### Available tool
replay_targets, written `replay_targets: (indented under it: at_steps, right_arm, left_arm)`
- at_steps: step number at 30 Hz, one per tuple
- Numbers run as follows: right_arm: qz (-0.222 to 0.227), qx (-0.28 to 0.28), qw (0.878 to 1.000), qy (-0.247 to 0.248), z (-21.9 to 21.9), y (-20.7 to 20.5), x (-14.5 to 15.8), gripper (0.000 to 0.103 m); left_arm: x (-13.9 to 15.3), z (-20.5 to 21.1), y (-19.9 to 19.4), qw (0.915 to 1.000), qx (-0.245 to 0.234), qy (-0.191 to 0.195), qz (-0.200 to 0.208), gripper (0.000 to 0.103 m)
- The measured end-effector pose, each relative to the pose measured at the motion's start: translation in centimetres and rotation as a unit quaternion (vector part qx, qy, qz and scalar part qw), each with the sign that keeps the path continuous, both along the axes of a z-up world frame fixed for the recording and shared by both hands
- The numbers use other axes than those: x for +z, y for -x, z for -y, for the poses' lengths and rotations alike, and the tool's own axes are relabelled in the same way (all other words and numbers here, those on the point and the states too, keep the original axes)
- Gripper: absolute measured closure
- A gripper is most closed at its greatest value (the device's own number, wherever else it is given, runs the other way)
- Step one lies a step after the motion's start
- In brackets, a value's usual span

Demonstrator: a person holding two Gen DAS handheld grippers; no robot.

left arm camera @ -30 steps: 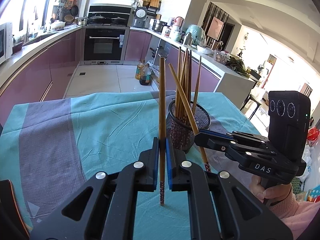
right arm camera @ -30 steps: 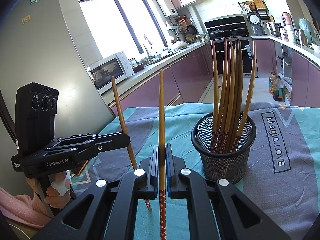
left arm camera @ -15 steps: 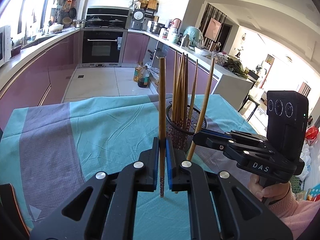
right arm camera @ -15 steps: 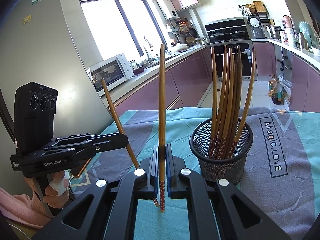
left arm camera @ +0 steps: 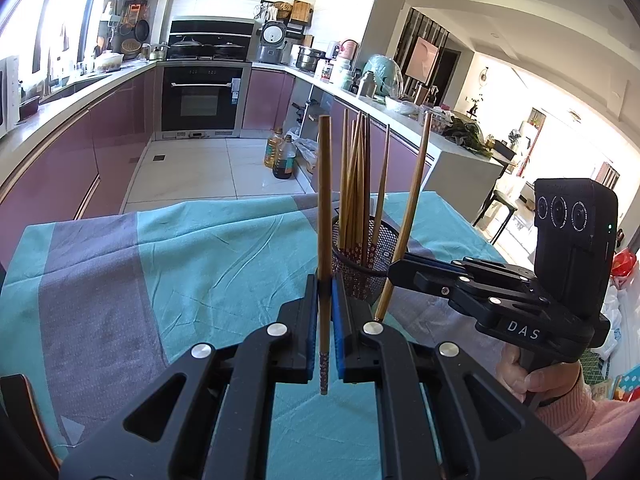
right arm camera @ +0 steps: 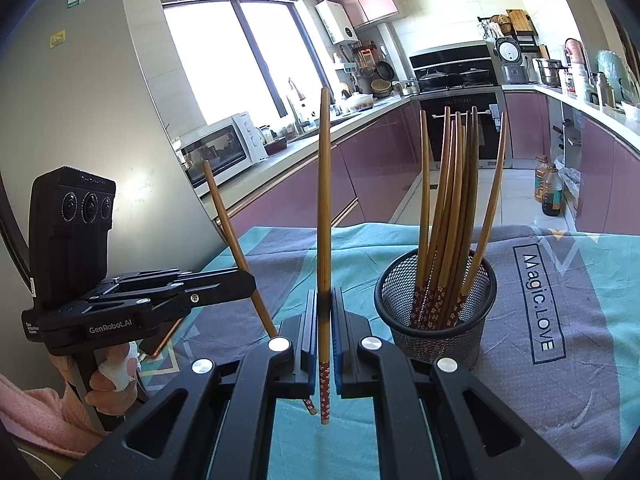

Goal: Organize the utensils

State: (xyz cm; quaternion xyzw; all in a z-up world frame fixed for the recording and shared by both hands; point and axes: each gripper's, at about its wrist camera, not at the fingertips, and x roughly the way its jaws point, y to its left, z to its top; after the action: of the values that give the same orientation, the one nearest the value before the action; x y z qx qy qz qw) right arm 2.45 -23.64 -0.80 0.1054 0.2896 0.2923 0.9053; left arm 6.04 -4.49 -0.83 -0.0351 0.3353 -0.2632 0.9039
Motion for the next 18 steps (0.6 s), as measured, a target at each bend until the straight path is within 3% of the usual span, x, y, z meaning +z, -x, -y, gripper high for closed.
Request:
replay_targets:
  at_steps: [18]
  right_arm:
    - [0.008,-0.01,1.0,0.0,0.76,0.1,0.59,0.098]
  left_arm:
    - [0.85,0.34,0.14,0.9999,-0.004,0.001,0.013,0.096]
